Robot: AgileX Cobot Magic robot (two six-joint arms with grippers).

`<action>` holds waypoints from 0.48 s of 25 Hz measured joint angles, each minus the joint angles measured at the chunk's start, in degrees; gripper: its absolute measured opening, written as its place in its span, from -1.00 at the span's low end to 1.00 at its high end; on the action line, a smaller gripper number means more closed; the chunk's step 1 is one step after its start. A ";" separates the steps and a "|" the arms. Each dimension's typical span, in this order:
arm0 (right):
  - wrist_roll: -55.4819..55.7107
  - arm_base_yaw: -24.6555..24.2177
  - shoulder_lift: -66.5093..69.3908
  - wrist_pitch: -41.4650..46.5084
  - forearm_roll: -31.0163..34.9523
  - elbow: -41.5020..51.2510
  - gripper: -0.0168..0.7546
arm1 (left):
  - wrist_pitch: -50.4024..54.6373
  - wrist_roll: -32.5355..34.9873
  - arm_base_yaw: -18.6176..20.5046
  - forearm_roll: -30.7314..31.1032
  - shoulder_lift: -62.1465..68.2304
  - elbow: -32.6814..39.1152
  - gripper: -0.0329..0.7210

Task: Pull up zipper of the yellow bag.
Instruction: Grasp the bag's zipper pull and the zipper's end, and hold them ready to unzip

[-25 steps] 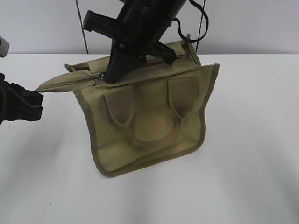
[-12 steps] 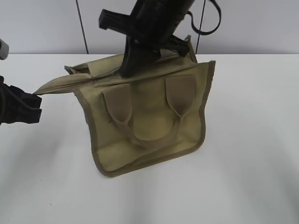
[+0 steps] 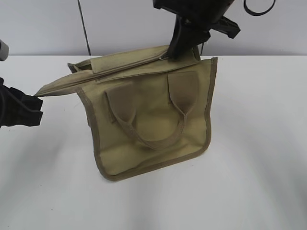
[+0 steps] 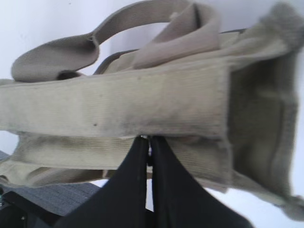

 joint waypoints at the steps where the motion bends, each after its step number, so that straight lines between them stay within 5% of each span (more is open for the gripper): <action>1: -0.30 -0.66 -0.07 0.07 -0.69 0.00 -0.99 | 0.02 0.00 0.05 0.00 0.00 0.00 -0.89; 12: -5.17 -4.95 -0.99 0.93 0.45 0.08 -0.99 | -1.75 0.00 0.05 0.11 0.00 0.00 -0.89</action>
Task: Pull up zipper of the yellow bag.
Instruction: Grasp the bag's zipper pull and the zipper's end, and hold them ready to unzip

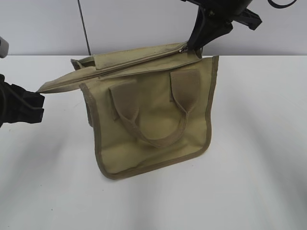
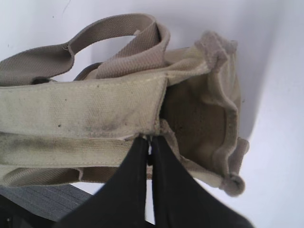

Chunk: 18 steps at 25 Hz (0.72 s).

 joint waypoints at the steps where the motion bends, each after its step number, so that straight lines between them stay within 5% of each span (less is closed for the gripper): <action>1: -0.47 -0.04 0.00 0.00 0.02 0.00 -0.99 | -0.05 0.00 0.00 0.05 0.00 0.00 -0.89; 14: -0.67 -0.04 -0.13 0.06 -1.44 0.05 -0.94 | -0.29 0.00 -0.10 0.05 0.00 0.00 -0.89; 18: -0.55 -1.47 -1.26 -0.36 -5.59 0.05 -0.44 | 2.60 -0.05 0.65 0.10 0.00 0.20 -0.65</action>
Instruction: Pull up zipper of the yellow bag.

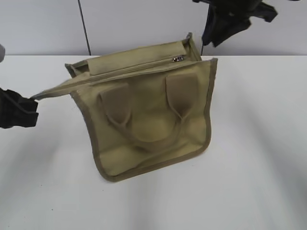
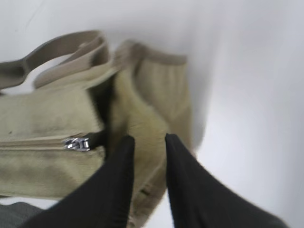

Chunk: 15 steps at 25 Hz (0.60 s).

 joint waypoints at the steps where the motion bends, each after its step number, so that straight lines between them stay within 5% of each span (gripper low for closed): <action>1: -0.21 -0.71 -0.34 -0.22 -0.62 0.00 -0.24 | 0.56 -0.04 0.09 0.00 0.05 0.05 -0.50; 3: -1.29 -1.10 -0.94 -0.43 -0.70 0.00 0.25 | 0.69 -0.04 0.09 -0.54 0.05 0.12 -0.04; 6: -2.98 -0.99 -2.59 -0.50 0.53 0.00 0.60 | 2.37 -0.11 0.09 -4.23 0.05 0.12 0.45; 15: -5.47 1.15 -13.28 -0.50 -3.61 0.00 0.53 | 25.43 0.22 0.09 -14.86 0.05 -0.06 0.48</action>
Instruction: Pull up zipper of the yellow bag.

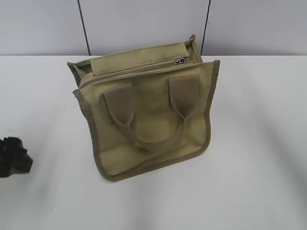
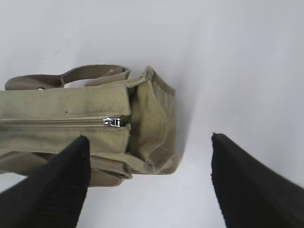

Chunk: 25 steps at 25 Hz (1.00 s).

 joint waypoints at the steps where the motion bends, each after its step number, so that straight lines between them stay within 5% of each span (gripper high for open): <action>1: -0.41 1.63 -1.71 0.00 -2.66 0.00 0.53 | 3.26 0.78 0.00 -1.14 0.00 -0.44 0.45; 5: -0.59 9.78 -8.77 -0.07 -11.15 2.27 0.53 | 17.63 5.17 0.00 -4.80 -1.39 -6.49 0.33; 13: 2.99 21.76 -27.24 -1.97 -13.53 20.39 0.53 | 33.23 7.10 0.00 -4.84 -19.69 -17.48 0.31; 25: 12.72 23.53 -67.73 -0.63 -17.01 55.86 0.53 | 36.86 11.55 0.00 -1.01 -54.58 -13.92 0.31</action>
